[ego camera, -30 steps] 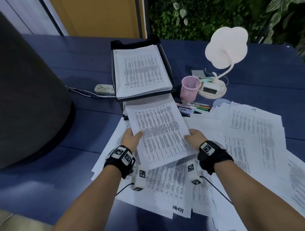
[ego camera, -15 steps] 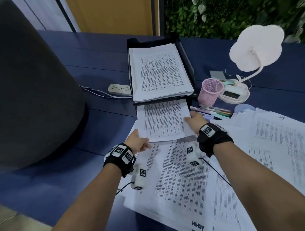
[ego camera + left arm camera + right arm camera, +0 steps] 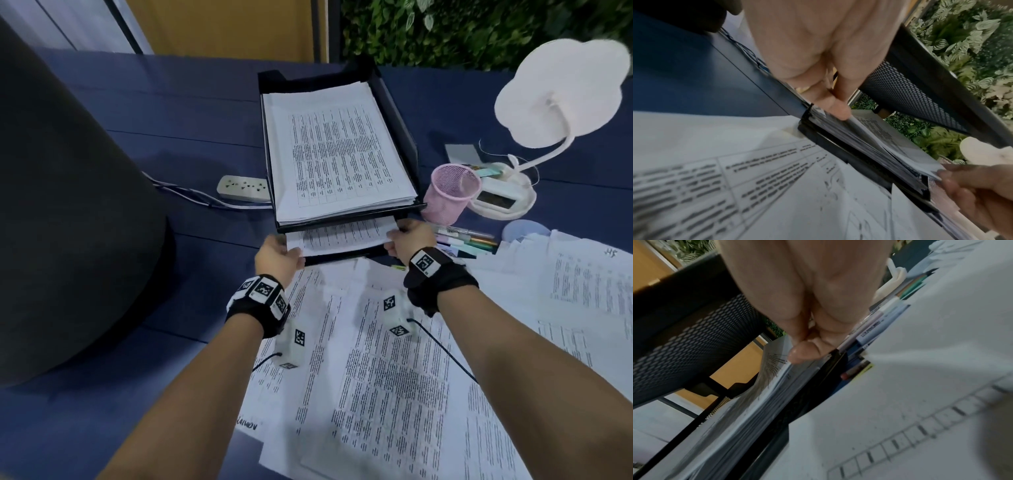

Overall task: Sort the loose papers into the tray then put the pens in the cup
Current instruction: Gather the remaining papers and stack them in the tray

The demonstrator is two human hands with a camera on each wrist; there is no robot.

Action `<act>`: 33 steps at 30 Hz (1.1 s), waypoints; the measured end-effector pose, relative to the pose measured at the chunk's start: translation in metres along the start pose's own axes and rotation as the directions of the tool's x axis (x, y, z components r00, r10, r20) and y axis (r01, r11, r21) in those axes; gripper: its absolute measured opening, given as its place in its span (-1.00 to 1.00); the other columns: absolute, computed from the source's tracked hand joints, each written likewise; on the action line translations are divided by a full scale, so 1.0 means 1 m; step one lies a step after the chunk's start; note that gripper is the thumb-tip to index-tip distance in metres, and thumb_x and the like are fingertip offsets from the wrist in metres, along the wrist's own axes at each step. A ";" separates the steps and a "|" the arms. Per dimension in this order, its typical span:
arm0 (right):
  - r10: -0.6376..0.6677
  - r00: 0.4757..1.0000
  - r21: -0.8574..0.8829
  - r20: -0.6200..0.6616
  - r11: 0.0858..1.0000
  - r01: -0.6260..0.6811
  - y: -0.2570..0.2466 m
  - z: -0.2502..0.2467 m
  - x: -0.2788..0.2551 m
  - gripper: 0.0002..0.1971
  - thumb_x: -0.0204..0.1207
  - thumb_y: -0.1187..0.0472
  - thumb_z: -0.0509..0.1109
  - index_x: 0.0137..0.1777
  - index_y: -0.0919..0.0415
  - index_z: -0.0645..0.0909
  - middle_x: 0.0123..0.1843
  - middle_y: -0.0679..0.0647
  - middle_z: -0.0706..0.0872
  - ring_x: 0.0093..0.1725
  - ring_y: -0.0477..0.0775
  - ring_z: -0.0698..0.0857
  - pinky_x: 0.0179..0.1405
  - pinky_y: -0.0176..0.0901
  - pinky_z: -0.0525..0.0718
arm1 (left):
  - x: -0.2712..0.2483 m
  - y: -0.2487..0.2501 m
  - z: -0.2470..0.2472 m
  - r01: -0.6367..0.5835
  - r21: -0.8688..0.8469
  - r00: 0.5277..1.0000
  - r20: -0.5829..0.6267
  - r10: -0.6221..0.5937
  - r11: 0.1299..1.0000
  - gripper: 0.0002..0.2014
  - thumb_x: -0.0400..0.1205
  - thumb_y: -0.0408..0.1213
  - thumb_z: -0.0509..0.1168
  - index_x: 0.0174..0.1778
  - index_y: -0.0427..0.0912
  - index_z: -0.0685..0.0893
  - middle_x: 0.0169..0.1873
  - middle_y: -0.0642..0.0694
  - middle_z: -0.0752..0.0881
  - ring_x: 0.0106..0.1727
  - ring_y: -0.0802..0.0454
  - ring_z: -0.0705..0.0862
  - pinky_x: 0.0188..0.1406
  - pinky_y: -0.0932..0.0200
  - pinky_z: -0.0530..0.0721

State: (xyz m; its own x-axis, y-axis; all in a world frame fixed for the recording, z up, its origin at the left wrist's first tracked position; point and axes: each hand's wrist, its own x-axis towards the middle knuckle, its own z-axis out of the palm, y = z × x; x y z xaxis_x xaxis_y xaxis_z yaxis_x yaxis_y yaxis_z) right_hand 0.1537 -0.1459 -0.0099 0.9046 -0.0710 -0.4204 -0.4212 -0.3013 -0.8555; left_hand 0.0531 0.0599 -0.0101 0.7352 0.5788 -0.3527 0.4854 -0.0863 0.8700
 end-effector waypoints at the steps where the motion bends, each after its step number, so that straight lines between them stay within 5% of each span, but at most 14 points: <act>1: -0.010 1.000 0.002 -0.014 1.000 0.010 0.000 0.001 0.005 -0.80 0.61 0.47 0.21 0.14 0.21 0.50 -0.33 0.23 0.62 -0.66 -0.04 0.57 -0.78 -0.38 0.47 | 0.002 0.001 0.001 -0.027 0.039 0.999 -0.024 0.028 0.999 -0.76 0.58 -0.42 0.35 0.12 -0.24 0.49 -0.16 -0.10 0.66 -0.36 0.13 0.75 -0.06 0.00 0.77; 4: 0.017 1.000 -0.004 -0.005 1.000 -0.017 -0.002 0.001 0.017 -0.81 0.58 0.48 0.20 0.01 0.19 0.53 -0.31 0.20 0.63 -0.55 0.00 0.62 -0.60 -0.30 0.55 | 0.009 0.001 0.002 -0.083 0.162 0.995 -0.038 0.091 0.983 -0.67 0.54 -0.36 0.37 0.23 -0.25 0.60 -0.12 -0.13 0.76 -0.09 -0.06 0.77 -0.05 0.12 0.74; 7: 0.005 1.000 -0.181 0.016 0.983 -0.002 -0.001 -0.002 0.022 -0.81 0.54 0.40 0.30 0.11 0.26 0.64 -0.09 0.22 0.72 -0.24 0.07 0.72 -0.30 -0.21 0.71 | 0.013 0.002 0.001 -0.109 0.357 0.993 -0.009 0.120 0.928 -0.80 0.55 -0.29 0.38 0.08 -0.18 0.73 -0.17 -0.12 0.75 -0.09 -0.05 0.72 -0.10 0.27 0.60; 11: -0.117 0.993 -0.367 0.016 0.923 0.115 0.003 -0.006 0.025 -0.80 0.47 0.40 0.38 0.03 0.22 0.75 0.05 0.15 0.79 0.09 0.16 0.75 0.16 -0.01 0.70 | 0.018 -0.003 0.001 -0.181 0.536 0.983 0.075 0.167 0.825 -0.71 0.56 -0.26 0.40 0.20 -0.13 0.72 0.12 -0.22 0.70 0.10 -0.14 0.69 0.15 0.09 0.66; 16: -0.182 0.983 -0.450 -0.006 0.879 0.160 -0.002 -0.017 0.004 -0.74 0.58 0.36 0.25 0.15 0.28 0.73 0.16 0.29 0.75 0.17 0.31 0.69 -0.05 -0.23 0.53 | 0.007 -0.005 0.002 -0.172 0.707 0.985 0.107 0.137 0.685 -0.63 0.67 -0.25 0.26 0.41 -0.15 0.56 0.31 -0.25 0.49 0.21 -0.24 0.60 0.11 -0.01 0.58; 23: -0.117 0.993 -0.465 0.010 0.879 0.108 0.027 -0.051 -0.025 -0.74 0.62 0.31 0.25 0.20 0.28 0.71 0.28 0.25 0.70 0.29 0.28 0.62 0.19 -0.17 0.52 | -0.026 -0.012 0.013 -0.213 0.642 0.977 0.121 0.178 0.737 -0.74 0.65 -0.24 0.26 0.25 -0.17 0.55 0.22 -0.19 0.47 0.04 -0.20 0.62 -0.06 0.11 0.53; 29: -0.091 0.991 -0.447 -0.095 0.894 0.039 0.066 -0.091 -0.055 -0.73 0.60 0.31 0.25 0.21 0.24 0.70 0.28 0.22 0.70 0.29 0.27 0.62 0.24 -0.20 0.51 | -0.064 -0.028 0.039 -0.303 0.649 0.947 0.289 0.143 0.697 -0.71 0.65 -0.23 0.25 0.26 -0.24 0.63 0.27 -0.24 0.54 0.23 -0.21 0.59 0.25 0.05 0.56; 33: -0.059 0.993 -0.488 -0.097 0.873 0.004 0.086 -0.112 -0.070 -0.71 0.59 0.33 0.26 0.24 0.23 0.68 0.29 0.20 0.69 0.30 0.24 0.62 0.26 -0.19 0.52 | -0.087 -0.039 0.056 -0.308 0.701 0.934 0.351 0.065 0.643 -0.43 0.62 -0.05 0.30 0.51 -0.22 0.40 0.41 -0.28 0.45 0.43 -0.22 0.43 0.40 0.02 0.43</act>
State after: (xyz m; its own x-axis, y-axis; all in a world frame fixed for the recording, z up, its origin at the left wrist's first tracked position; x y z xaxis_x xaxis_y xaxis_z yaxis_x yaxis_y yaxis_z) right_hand 0.0614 -0.2730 -0.0198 0.9299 -0.1455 -0.3378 -0.3320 -0.7269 -0.6011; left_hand -0.0033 -0.0324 -0.0328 0.8843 0.2505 -0.3939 0.4174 -0.8022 0.4268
